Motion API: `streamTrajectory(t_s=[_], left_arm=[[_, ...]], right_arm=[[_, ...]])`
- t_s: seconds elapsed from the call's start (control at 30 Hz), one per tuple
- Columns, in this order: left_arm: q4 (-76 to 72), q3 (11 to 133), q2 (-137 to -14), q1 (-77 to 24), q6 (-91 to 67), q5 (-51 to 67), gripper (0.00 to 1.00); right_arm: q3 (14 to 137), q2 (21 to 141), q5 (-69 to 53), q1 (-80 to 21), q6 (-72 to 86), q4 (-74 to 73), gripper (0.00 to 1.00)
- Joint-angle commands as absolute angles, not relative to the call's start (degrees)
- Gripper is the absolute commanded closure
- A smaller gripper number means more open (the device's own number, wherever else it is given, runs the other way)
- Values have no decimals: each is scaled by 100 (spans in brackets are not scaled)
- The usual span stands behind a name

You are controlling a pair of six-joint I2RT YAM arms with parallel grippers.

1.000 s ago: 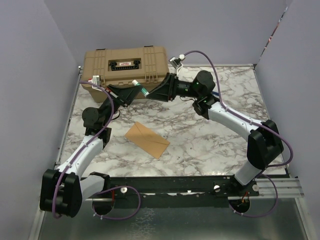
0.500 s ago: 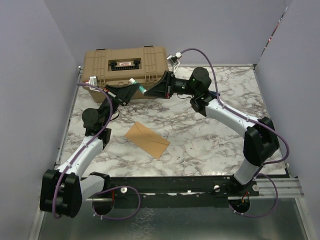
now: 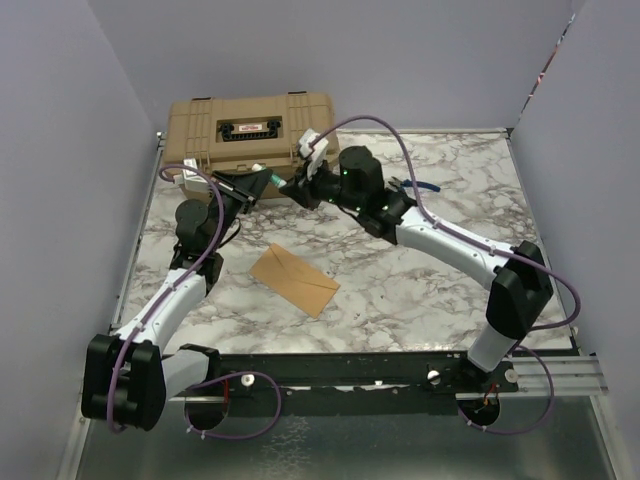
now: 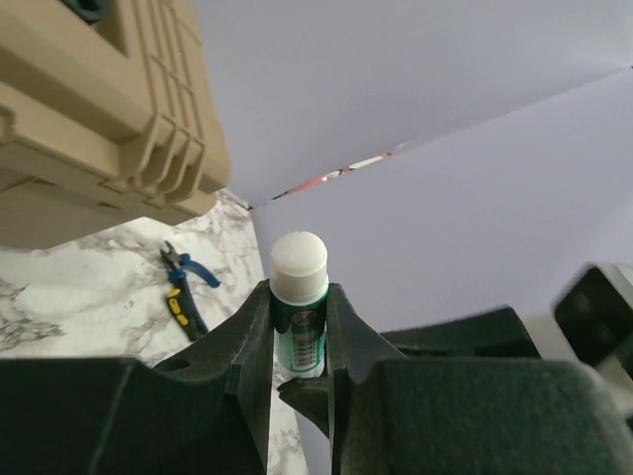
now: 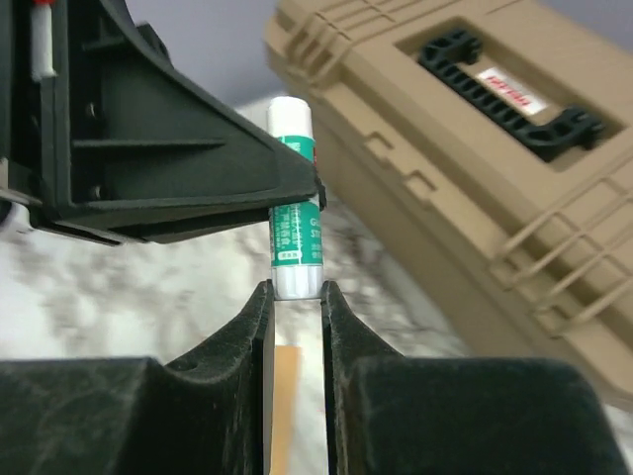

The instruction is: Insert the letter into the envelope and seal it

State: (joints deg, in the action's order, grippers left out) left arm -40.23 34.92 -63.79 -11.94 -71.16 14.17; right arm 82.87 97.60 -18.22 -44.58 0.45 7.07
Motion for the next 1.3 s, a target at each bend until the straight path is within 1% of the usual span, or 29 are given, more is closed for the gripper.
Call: streamTrajectory(t_s=[0.0, 0.13, 0.23, 0.27, 0.3, 0.4, 0.47, 0.5, 0.53, 0.63, 0.7, 0.83, 0.93, 1.07, 1.17, 1.23, 1.27], left_arm=[[-3334, 3894, -6275, -1332, -7180, 1702, 100], [-2742, 4084, -6295, -1327, -7058, 1502, 100], [-2057, 4270, -6370, -1329, -6911, 1286, 100], [-1890, 4312, -6406, -1335, -6843, 1256, 100], [-1818, 4323, -6433, -1330, -6800, 1248, 100], [-1837, 4307, -6468, -1331, -6718, 1309, 100], [-1874, 4342, -6454, -1332, -6521, 1371, 100], [-1907, 4362, -6439, -1332, -6410, 1440, 100], [-2009, 4379, -6430, -1330, -6255, 1569, 100], [-2436, 4470, -6416, -1336, -5613, 2273, 100], [-2656, 4595, -6420, -1333, -5211, 2851, 100], [-3148, 4937, -6508, -1363, -4909, 4111, 100], [-3534, 5192, -6607, -1452, -5076, 4566, 100], [-4188, 5378, -6719, -1708, -5442, 4912, 100], [-4236, 5462, -6705, -1890, -5508, 4956, 100], [-4266, 5414, -6630, -1980, -5521, 4879, 100], [-4277, 5392, -6593, -2011, -5527, 4845, 100]], right_arm=[[8015, 9829, 1553, -4908, -2864, 1204, 99], [7830, 9889, 2417, -5244, -3603, 1766, 99], [7937, 9802, 2357, -5352, -3109, 1304, 97], [7985, 9736, 2182, -5352, -2831, 1080, 93], [8001, 9666, 2024, -5345, -2626, 912, 86], [8225, 9434, 1312, -5245, -1763, 85, 58], [8377, 9205, 595, -5068, -1053, -507, 44], [8385, 9077, 259, -4950, -672, -656, 39], [8378, 8951, -39, -4822, -318, -772, 37], [8120, 8529, -845, -4406, 928, -854, 34], [7749, 8212, -1441, -4094, 1779, -545, 33], [6783, 7656, -2386, -3762, 3696, 856, 28], [6052, 7422, -2799, -3762, 4786, 2285, 27], [5628, 7469, -3334, -3758, 5541, 3767, 27], [5609, 7581, -3792, -3760, 5741, 4460, 28], [5686, 7651, -4017, -3762, 5798, 4736, 32], [5712, 7688, -4089, -3757, 5830, 4842, 37]])
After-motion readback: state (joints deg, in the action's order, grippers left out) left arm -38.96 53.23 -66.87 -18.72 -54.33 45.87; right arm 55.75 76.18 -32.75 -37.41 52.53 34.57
